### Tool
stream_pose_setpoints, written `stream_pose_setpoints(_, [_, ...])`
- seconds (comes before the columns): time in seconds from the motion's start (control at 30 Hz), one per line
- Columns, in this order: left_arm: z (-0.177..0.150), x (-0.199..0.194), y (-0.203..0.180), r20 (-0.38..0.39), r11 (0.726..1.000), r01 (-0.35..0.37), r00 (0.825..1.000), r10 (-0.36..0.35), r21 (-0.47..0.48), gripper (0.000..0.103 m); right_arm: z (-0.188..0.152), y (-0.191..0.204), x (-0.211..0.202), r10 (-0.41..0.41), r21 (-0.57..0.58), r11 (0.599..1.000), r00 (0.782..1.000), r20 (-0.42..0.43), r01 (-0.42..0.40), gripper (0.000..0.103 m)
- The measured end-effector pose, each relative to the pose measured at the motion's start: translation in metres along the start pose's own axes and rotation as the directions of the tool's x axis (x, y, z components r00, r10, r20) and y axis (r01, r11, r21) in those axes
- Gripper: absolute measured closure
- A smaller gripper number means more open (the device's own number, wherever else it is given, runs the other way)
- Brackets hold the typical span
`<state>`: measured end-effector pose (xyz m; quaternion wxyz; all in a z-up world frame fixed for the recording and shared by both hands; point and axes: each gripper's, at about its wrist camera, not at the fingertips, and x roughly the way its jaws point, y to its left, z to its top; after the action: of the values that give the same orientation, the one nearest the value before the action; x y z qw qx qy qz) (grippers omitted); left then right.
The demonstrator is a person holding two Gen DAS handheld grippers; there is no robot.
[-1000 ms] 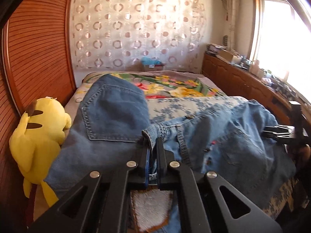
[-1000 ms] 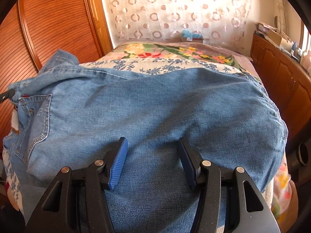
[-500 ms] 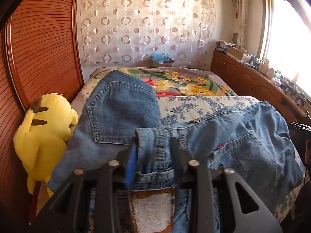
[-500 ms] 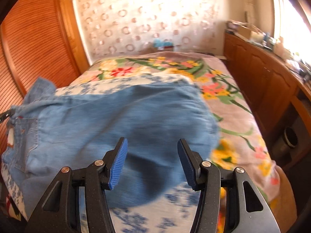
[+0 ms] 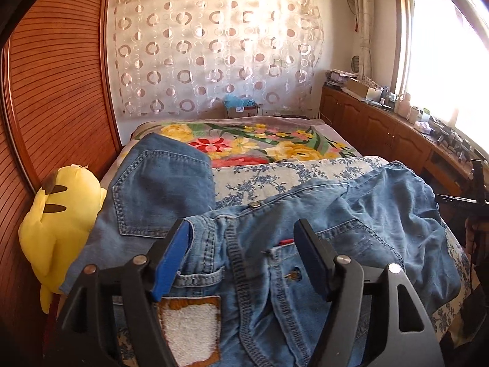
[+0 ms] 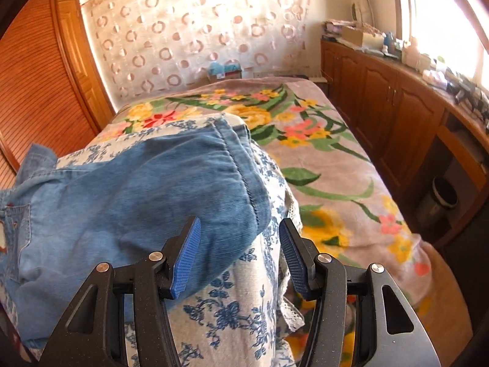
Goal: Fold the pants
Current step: 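Close the right tool on a jeans leg hem and lift it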
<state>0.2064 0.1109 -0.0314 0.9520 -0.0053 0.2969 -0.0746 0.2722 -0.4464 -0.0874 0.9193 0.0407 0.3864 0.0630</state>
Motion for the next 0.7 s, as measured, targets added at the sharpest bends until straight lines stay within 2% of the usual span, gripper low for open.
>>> stream_pose_setpoints(0.43, [-0.002, -0.016, -0.007, 0.017, 1.000, -0.022, 1.000, 0.022, -0.004, 0.033, 0.003, -0.011, 0.017, 0.082, 0.084, 0.993, 0.996, -0.038, -0.079, 0.049])
stream_pose_setpoints(0.53, [-0.003, -0.023, 0.000, 0.020, 0.999, -0.032, 0.999, 0.032, -0.013, 0.033, 0.006, -0.013, 0.019, 0.102, 0.090, 0.991, 0.994, -0.042, -0.098, 0.061])
stream_pose_setpoints(0.67, [-0.006, -0.029, 0.006, 0.025, 0.999, -0.044, 0.999, 0.044, -0.018, 0.033, 0.010, -0.006, 0.010, 0.102, 0.071, 0.992, 0.995, -0.012, -0.101, 0.094])
stream_pose_setpoints(0.7, [-0.007, -0.030, 0.006, 0.024, 0.999, -0.044, 0.999, 0.044, -0.017, 0.033, 0.011, -0.004, 0.007, 0.093, 0.061, 0.994, 0.996, -0.001, -0.092, 0.097])
